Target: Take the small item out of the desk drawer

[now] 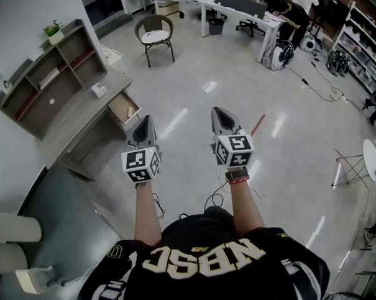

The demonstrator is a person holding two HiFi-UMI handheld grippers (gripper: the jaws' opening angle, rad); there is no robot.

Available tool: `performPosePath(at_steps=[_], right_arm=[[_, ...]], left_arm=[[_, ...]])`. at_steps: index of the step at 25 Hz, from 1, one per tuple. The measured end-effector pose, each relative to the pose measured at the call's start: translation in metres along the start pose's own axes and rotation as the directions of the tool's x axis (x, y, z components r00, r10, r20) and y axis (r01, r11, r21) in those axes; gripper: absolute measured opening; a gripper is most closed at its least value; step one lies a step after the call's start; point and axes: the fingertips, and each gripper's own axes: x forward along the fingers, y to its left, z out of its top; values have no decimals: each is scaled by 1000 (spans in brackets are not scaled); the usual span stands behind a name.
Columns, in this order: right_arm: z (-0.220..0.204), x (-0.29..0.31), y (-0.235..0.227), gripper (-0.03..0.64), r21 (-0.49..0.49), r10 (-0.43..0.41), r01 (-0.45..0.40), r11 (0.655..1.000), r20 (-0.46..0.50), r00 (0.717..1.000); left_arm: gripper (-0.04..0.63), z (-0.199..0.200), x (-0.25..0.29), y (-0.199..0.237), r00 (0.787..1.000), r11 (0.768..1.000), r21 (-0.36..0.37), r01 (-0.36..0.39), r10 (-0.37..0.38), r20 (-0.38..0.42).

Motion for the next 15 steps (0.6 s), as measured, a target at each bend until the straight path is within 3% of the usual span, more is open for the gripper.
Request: performPosePath(at_steps=[6, 9, 15], right_arm=[[-15, 42, 45, 5, 6, 104, -104, 995, -28, 994], [-23, 73, 68, 5, 31, 177, -175, 984, -41, 983], [-38, 162, 121, 5, 60, 362, -359, 931, -52, 931]], left_arm=[[12, -13, -10, 41, 998, 998, -17, -57, 57, -6], [12, -22, -15, 70, 993, 992, -31, -121, 121, -14], [12, -37, -3, 137, 961, 961, -32, -276, 275, -27]])
